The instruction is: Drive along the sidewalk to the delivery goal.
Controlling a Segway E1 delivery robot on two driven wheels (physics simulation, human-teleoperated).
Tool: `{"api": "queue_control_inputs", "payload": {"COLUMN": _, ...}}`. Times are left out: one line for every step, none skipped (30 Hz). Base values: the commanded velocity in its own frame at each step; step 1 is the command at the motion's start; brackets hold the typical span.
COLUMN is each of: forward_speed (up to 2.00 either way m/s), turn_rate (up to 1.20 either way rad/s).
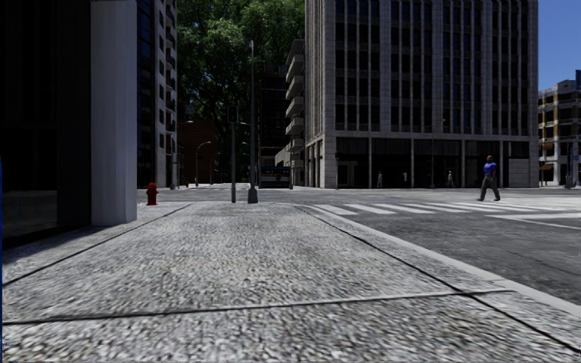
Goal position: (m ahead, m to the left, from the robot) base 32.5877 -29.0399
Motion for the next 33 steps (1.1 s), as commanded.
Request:
{"api": "queue_control_inputs", "payload": {"forward_speed": 2.00, "turn_rate": 0.00}}
{"api": "queue_control_inputs", "payload": {"forward_speed": 2.00, "turn_rate": 0.00}}
{"api": "queue_control_inputs", "payload": {"forward_speed": 2.00, "turn_rate": 0.00}}
{"api": "queue_control_inputs", "payload": {"forward_speed": 2.00, "turn_rate": 0.00}}
{"api": "queue_control_inputs", "payload": {"forward_speed": 2.00, "turn_rate": 0.00}}
{"api": "queue_control_inputs", "payload": {"forward_speed": 2.00, "turn_rate": 0.00}}
{"api": "queue_control_inputs", "payload": {"forward_speed": 2.00, "turn_rate": 0.00}}
{"api": "queue_control_inputs", "payload": {"forward_speed": 2.00, "turn_rate": 0.00}}
{"api": "queue_control_inputs", "payload": {"forward_speed": 2.00, "turn_rate": 0.00}}
{"api": "queue_control_inputs", "payload": {"forward_speed": 2.00, "turn_rate": 0.00}}
{"api": "queue_control_inputs", "payload": {"forward_speed": 2.00, "turn_rate": 0.00}}
{"api": "queue_control_inputs", "payload": {"forward_speed": 2.00, "turn_rate": 0.00}}
{"api": "queue_control_inputs", "payload": {"forward_speed": 2.00, "turn_rate": 0.00}}
{"api": "queue_control_inputs", "payload": {"forward_speed": 2.00, "turn_rate": 0.00}}
{"api": "queue_control_inputs", "payload": {"forward_speed": 2.00, "turn_rate": 0.00}}
{"api": "queue_control_inputs", "payload": {"forward_speed": 2.00, "turn_rate": 0.00}}
{"api": "queue_control_inputs", "payload": {"forward_speed": 2.00, "turn_rate": 0.00}}
{"api": "queue_control_inputs", "payload": {"forward_speed": 2.00, "turn_rate": 0.00}}
{"api": "queue_control_inputs", "payload": {"forward_speed": 2.00, "turn_rate": 0.00}}
{"api": "queue_control_inputs", "payload": {"forward_speed": 2.00, "turn_rate": 0.00}}
{"api": "queue_control_inputs", "payload": {"forward_speed": 2.00, "turn_rate": 0.00}}
{"api": "queue_control_inputs", "payload": {"forward_speed": 2.00, "turn_rate": 0.00}}
{"api": "queue_control_inputs", "payload": {"forward_speed": 2.00, "turn_rate": 0.00}}
{"api": "queue_control_inputs", "payload": {"forward_speed": 2.00, "turn_rate": 0.00}}
{"api": "queue_control_inputs", "payload": {"forward_speed": 2.00, "turn_rate": 0.00}}
{"api": "queue_control_inputs", "payload": {"forward_speed": 2.00, "turn_rate": 0.00}}
{"api": "queue_control_inputs", "payload": {"forward_speed": 2.00, "turn_rate": 0.00}}
{"api": "queue_control_inputs", "payload": {"forward_speed": 2.00, "turn_rate": 0.00}}
{"api": "queue_control_inputs", "payload": {"forward_speed": 2.00, "turn_rate": 0.00}}
{"api": "queue_control_inputs", "payload": {"forward_speed": 2.00, "turn_rate": 0.00}}
{"api": "queue_control_inputs", "payload": {"forward_speed": 2.00, "turn_rate": 0.00}}
{"api": "queue_control_inputs", "payload": {"forward_speed": 2.00, "turn_rate": 0.00}}
{"api": "queue_control_inputs", "payload": {"forward_speed": 2.00, "turn_rate": 0.00}}
